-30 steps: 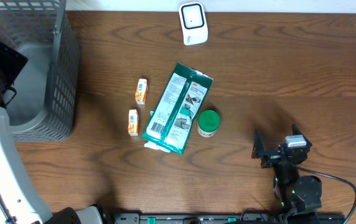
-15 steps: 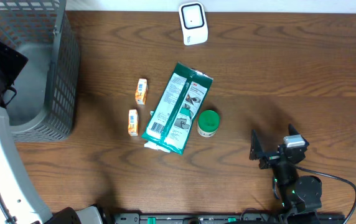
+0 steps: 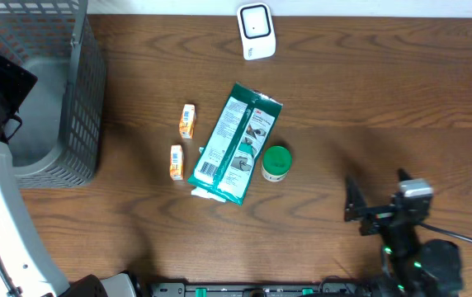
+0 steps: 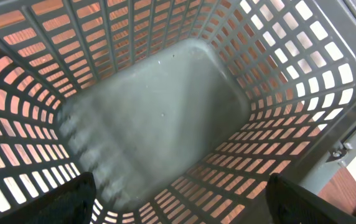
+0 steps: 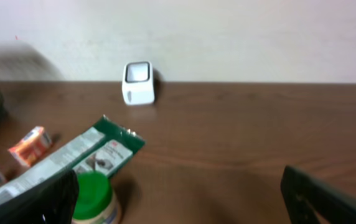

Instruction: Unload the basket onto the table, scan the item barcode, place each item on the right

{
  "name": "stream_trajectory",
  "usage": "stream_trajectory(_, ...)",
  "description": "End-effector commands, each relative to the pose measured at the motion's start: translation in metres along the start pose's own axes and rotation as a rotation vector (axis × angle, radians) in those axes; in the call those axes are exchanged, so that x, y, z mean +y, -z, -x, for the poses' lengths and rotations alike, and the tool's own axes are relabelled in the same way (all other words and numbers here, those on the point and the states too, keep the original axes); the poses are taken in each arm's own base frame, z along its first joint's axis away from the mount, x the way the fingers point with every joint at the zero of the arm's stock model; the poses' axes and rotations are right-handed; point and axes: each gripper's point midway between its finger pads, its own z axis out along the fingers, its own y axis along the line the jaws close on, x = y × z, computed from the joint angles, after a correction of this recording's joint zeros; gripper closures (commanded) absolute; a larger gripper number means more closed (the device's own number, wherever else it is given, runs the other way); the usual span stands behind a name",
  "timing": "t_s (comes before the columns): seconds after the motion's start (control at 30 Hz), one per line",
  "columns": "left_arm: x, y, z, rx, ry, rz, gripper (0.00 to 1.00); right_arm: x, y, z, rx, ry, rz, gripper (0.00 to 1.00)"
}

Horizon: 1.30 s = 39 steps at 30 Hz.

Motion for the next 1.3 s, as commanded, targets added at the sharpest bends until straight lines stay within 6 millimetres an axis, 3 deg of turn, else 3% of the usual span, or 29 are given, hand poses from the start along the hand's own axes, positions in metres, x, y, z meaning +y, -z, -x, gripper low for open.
stream_trajectory(0.0,0.001,0.0,0.002,-0.004,-0.004,0.003,0.12,-0.001,0.012,0.048,0.016,-0.05,-0.036,0.01)
stream_trajectory(0.23,0.001,0.0,0.002,-0.004,-0.004,0.003,0.12,0.016,0.007,0.094,0.28,-0.068,0.001,0.01)
stream_trajectory(0.4,0.001,0.0,0.002,-0.004,-0.004,0.003,0.12,0.021,-0.005,0.107,0.6,-0.081,-0.025,0.01)
stream_trajectory(0.53,0.001,0.0,0.002,-0.004,-0.004,0.003,0.12,0.025,-0.024,0.112,0.695,-0.092,-0.017,0.01)
stream_trajectory(0.67,0.001,0.0,0.002,-0.004,-0.004,0.003,0.12,0.055,-0.042,0.097,0.803,-0.169,0.149,0.01)
stream_trajectory(0.7,0.001,0.0,0.002,-0.004,-0.004,0.003,0.12,0.06,-0.044,0.094,0.82,-0.182,0.173,0.05)
stream_trajectory(0.77,0.001,0.0,0.002,-0.004,-0.004,0.003,0.12,0.059,-0.051,0.088,0.854,-0.23,0.149,0.34)
stream_trajectory(0.8,0.001,0.0,0.002,-0.004,-0.004,0.003,0.12,0.057,-0.055,0.082,0.881,-0.269,0.108,0.4)
stream_trajectory(0.97,0.001,0.0,0.002,-0.004,-0.004,0.003,0.12,0.056,-0.067,0.043,1.011,-0.317,-0.068,0.34)
stream_trajectory(1.03,0.001,0.0,0.002,-0.004,-0.004,0.003,0.12,0.06,-0.071,0.025,1.052,-0.321,-0.131,0.27)
stream_trajectory(1.1,0.001,0.0,0.002,-0.004,-0.004,0.003,0.12,0.069,-0.077,0.005,1.092,-0.312,-0.163,0.23)
stream_trajectory(1.27,0.001,0.0,0.002,-0.004,-0.004,0.003,0.12,0.1,-0.094,-0.056,1.192,-0.319,-0.182,0.01)
